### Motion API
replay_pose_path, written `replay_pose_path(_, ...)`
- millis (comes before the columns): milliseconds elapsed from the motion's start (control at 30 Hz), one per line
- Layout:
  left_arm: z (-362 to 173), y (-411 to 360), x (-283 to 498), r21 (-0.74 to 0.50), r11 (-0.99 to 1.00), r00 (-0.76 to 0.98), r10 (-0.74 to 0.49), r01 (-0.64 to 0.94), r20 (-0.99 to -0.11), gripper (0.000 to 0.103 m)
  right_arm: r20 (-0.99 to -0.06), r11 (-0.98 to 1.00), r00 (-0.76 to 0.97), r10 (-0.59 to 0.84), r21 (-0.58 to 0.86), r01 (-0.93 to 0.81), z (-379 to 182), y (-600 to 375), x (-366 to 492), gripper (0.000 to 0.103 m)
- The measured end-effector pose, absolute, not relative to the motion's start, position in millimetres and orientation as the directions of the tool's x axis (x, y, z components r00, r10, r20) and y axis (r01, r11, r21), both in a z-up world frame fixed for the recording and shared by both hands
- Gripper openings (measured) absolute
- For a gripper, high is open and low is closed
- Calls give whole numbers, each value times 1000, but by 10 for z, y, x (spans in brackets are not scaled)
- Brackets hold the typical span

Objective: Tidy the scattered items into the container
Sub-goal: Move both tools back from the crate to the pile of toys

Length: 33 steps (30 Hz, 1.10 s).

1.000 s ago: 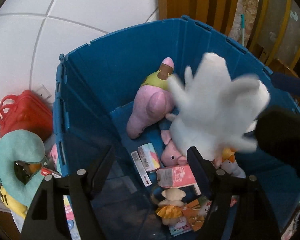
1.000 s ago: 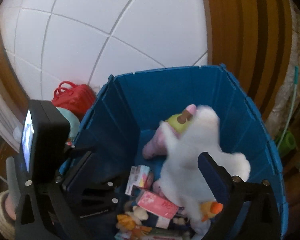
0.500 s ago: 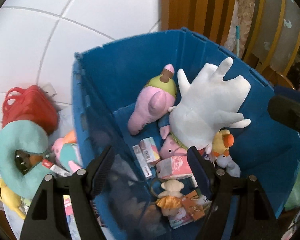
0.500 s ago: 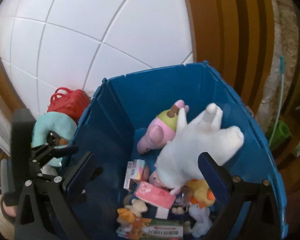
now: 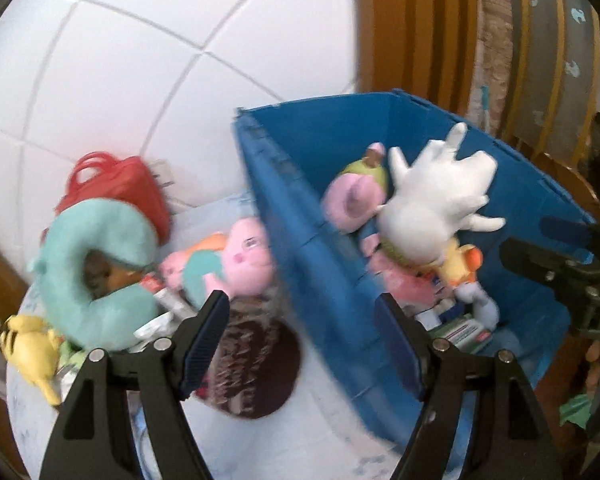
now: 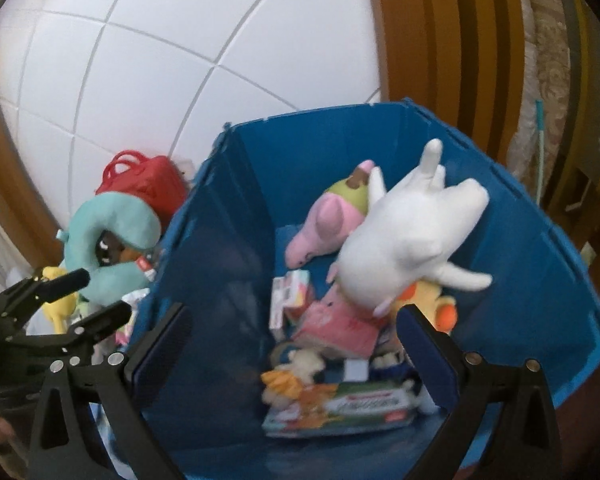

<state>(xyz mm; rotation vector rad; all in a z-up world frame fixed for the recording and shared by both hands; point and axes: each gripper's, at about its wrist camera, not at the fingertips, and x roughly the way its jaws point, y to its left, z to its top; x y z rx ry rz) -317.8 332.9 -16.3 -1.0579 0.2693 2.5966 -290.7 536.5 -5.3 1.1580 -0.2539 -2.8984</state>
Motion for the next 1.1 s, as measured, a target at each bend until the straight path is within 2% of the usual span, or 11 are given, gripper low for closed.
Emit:
replay_pose_path(33,-186,3225,-3141,56,-933,-679,216,-355,-702,82,-676,-987,-734,-66,151,-50,-58,5254,-2858,103)
replay_pose_path(133,-252,2875,-3043,48,-943,-692,207,-330,-692,88,-653,-989,-755,-59,141,-44,-41,4938,-2716,103)
replay_pose_path(333,-384,2097,-2894,49,-957,-709,177,-287,-682,89,-628,-991,-774,-79,135,-9,-41,4123,-2607,103)
replay_pose_path(600,-864,802,-2867,14,-978,-675,132,-206,-726,89,-588,-986,-795,-147,153,70,-216,2899,-2644,103)
replay_pose_path(667,-1056,476,-2913,11,-986,-654,102,-166,-750,89,-598,-983,-784,-163,168,76,-364,2628,-2710,103)
replay_pose_path(767,-1362,49,-2973,22,-995,-615,43,-99,-787,89,-676,-973,-710,-198,222,60,-753,2332,-2891,103)
replay_pose_path(967,-1961,-676,-2971,40,-998,-519,-60,49,-853,89,-797,-966,-548,-253,242,94,-1561,1825,-3139,103)
replay_pose_path(1100,-2282,-1007,-2916,42,-990,-456,-99,132,-884,89,-837,-953,-456,-303,276,126,-2045,1588,-3294,103)
